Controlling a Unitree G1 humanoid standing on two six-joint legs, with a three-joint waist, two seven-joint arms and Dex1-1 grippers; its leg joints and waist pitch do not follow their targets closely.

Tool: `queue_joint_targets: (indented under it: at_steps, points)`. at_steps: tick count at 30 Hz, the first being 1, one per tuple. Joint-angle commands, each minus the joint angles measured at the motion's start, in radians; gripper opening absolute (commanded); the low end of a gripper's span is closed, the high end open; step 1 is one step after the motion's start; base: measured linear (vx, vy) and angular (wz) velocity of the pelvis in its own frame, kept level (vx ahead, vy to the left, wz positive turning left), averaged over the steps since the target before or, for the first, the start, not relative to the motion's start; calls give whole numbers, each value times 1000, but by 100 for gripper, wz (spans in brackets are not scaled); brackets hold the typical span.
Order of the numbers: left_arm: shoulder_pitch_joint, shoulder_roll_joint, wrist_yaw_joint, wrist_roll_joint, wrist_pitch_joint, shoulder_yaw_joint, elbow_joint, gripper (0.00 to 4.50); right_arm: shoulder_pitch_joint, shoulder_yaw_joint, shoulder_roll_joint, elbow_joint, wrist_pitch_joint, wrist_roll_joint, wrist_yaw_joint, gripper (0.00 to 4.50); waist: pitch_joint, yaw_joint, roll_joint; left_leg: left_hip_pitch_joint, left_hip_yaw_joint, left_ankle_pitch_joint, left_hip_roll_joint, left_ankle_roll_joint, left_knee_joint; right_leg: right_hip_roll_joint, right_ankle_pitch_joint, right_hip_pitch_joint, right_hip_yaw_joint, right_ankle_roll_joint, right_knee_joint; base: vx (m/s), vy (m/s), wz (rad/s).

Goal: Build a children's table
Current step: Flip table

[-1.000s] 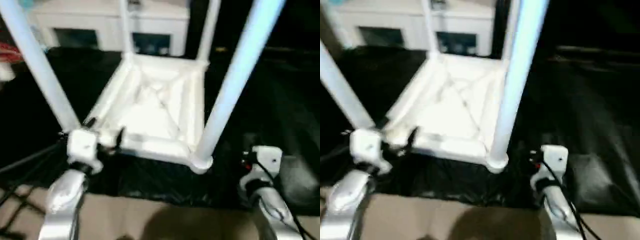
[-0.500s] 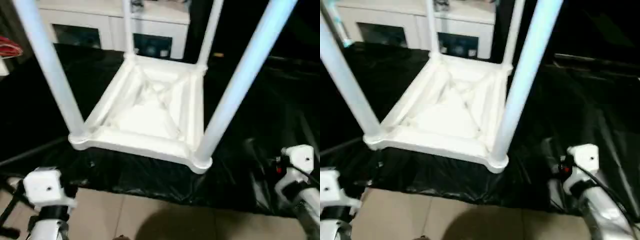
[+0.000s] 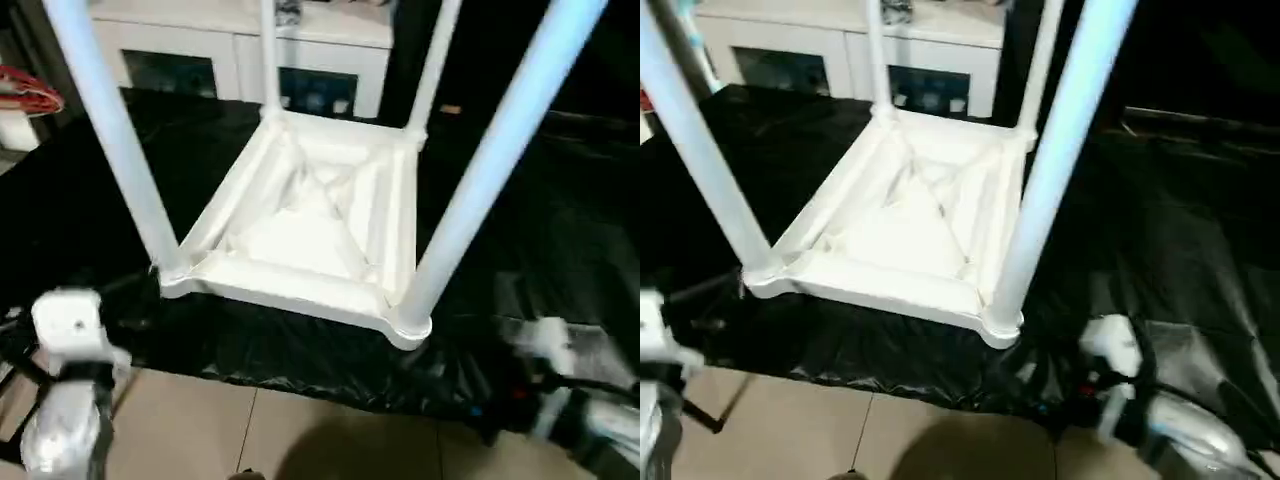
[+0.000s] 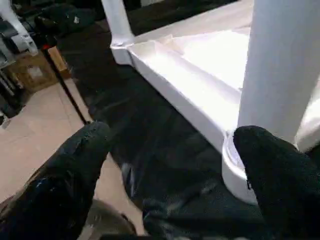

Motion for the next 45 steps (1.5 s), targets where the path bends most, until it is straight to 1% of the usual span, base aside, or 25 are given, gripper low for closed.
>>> queue_joint_targets:
  at_steps: [1, 3, 4, 6, 7, 8, 10, 12, 15, 20, 26, 30, 31, 32, 33, 34, 35, 36, 37, 39, 40, 41, 42, 44, 45]
  points:
    - [-14, 12, -30, -20, 23, 5, 34, 450, -12, 1, 0, 4, 0, -3, 1, 442, -30, 1, 14, 4, -60, -202, 98, 12, -105, -107, -180, 20, 59, -152, -80, 0, 0, 0]
    - [-62, 43, -87, -53, 21, 5, 109, 450, -32, 23, 14, 7, 18, 13, 1, 442, -32, 4, 23, 3, -58, -174, 94, 19, -102, -105, -142, 20, 59, -163, -74, 0, 0, 0]
    - [-119, 71, -151, -93, 21, 2, 185, 450, -55, 53, 24, 25, 18, 14, -5, 442, -35, 3, 23, 5, -55, -159, 92, 22, -99, -104, -123, 19, 59, -167, -73, 0, 0, 0]
    - [-145, 82, -172, -100, 19, -2, 216, 450, -67, 63, 33, 41, 9, 7, -12, 442, -42, 5, 25, 5, -55, -112, 92, 28, -93, -107, -63, 20, 58, -185, -63, 0, 0, 0]
    - [-176, 89, -198, -109, 24, -9, 251, 450, -86, 66, 51, 70, -10, -10, -24, 442, -43, 6, 34, 4, -54, -88, 94, 29, -90, -104, -9, 17, 55, -202, -57, 0, 0, 0]
    - [-189, 94, -206, -107, 25, -15, 266, 450, -94, 65, 60, 82, -19, -18, -30, 442, -44, 1, 33, 1, -54, -90, 93, 30, -91, -104, 11, 21, 53, -218, -53, 0, 0, 0]
    - [-222, 99, -243, -133, 37, -22, 301, 450, -113, 58, 83, 109, -39, -42, -55, 442, -44, 1, 30, -1, -52, -101, 94, 30, -92, -108, 5, 25, 54, -227, -52, 0, 0, 0]
    - [-248, 103, -271, -141, 43, -34, 331, 450, -119, 43, 92, 119, -54, -61, -86, 442, -44, 1, 40, 2, -51, -115, 94, 21, -93, -110, -28, 22, 55, -226, -55, 0, 0, 0]
    - [-270, 108, -295, -143, 42, -54, 378, 450, -115, 20, 94, 125, -67, -67, -119, 442, -42, -3, 39, 3, -50, -141, 95, 12, -96, -108, -56, 24, 56, -222, -59, 0, 0, 0]
    - [-298, 94, -297, -111, 14, -87, 441, 450, -138, -26, 108, 164, -101, -96, -190, 442, -44, -6, 39, 2, -47, -132, 95, 12, -96, -110, -61, 25, 57, -222, -60, 0, 0, 0]
    - [-346, 55, -218, -93, 15, -91, 495, 387, -134, -23, 95, 133, -78, -82, -179, 450, -47, -5, 37, 0, -49, -110, 98, 26, -93, -112, -35, 31, 57, -225, -56, 0, 0, 0]
    - [-349, 40, -204, -107, 22, -93, 493, 355, -112, 29, 77, 73, -32, -61, -144, 450, -47, -9, 27, -5, -49, -80, 97, 55, -91, -112, -15, 33, 55, -221, -54, 0, 0, 0]
    - [-347, 34, -194, -106, 20, -92, 492, 342, -114, 53, 73, 66, -22, -63, -132, 450, -46, -10, 29, -3, -49, -83, 98, 58, -91, -113, -34, 31, 55, -222, -56, 0, 0, 0]
    - [-345, 32, -181, -104, 19, -86, 488, 330, -120, 62, 76, 65, -19, -67, -134, 450, -45, -12, 13, -3, -46, -89, 98, 63, -91, -113, -55, 31, 56, -222, -60, 0, 0, 0]
    - [-343, 31, -164, -103, 22, -76, 485, 323, -128, 71, 85, 66, -15, -66, -137, 450, -45, -10, 20, -3, -48, -87, 98, 62, -91, -115, -62, 30, 56, -223, -57, 0, 0, 0]
    - [-343, 31, -160, -103, 23, -75, 484, 320, -130, 73, 86, 66, -14, -66, -138, 450, -43, -11, 14, -5, -48, -81, 98, 66, -92, -115, -77, 29, 56, -222, -58, 0, 0, 0]
    - [-339, 35, -137, -102, 25, -59, 481, 314, -147, 95, 104, 69, -10, -71, -144, 450, -43, -10, 18, -3, -48, -86, 99, 63, -93, -115, -89, 27, 56, -221, -60, 0, 0, 0]
    - [-333, 39, -125, -96, 28, -55, 476, 305, -162, 114, 116, 77, -9, -73, -139, 450, -41, -13, -8, -7, -46, -86, 97, 67, -94, -115, -109, 29, 56, -217, -60, 0, 0, 0]
    - [-324, 43, -117, -95, 30, -53, 470, 288, -179, 139, 129, 89, -9, -78, -134, 450, -41, -14, 2, -4, -48, -94, 98, 60, -96, -117, -142, 24, 55, -214, -62, 0, 0, 0]
    - [-318, 45, -103, -89, 35, -50, 463, 279, -186, 151, 136, 98, -10, -82, -133, 450, -38, -20, 5, -1, -49, -102, 103, 46, -100, -115, -138, 21, 55, -208, -65, 0, 0, 0]
    - [-314, 50, -97, -91, 44, -43, 459, 279, -192, 167, 144, 101, -7, -90, -135, 450, -38, -21, -18, 0, -49, -100, 105, 43, -102, -114, -109, 24, 55, -210, -61, 0, 0, 0]
    - [-311, 53, -92, -92, 49, -38, 457, 256, -196, 179, 149, 102, -4, -96, -137, 450, -39, -20, -8, -2, -50, -86, 101, 41, -101, -114, -81, 23, 54, -214, -55, 0, 0, 0]
    - [-311, 53, -92, -92, 49, -38, 457, 256, -196, 179, 149, 102, -4, -96, -137, 450, -39, -20, -8, -2, -50, -86, 101, 41, -101, -114, -81, 23, 54, -214, -55, 0, 0, 0]
    - [-295, 56, -81, -98, 80, -38, 431, 251, -221, 203, 147, 143, -9, -103, -109, 450, -38, -23, -31, -2, -49, -73, 100, 45, -101, -116, -60, 26, 54, -218, -52, 0, 0, 0]
    - [-294, 56, -80, -98, 82, -38, 429, 244, -223, 205, 146, 147, -9, -103, -105, 450, -39, -22, -26, 0, -48, -72, 100, 45, -99, -118, -59, 26, 54, -221, -51, 0, 0, 0]
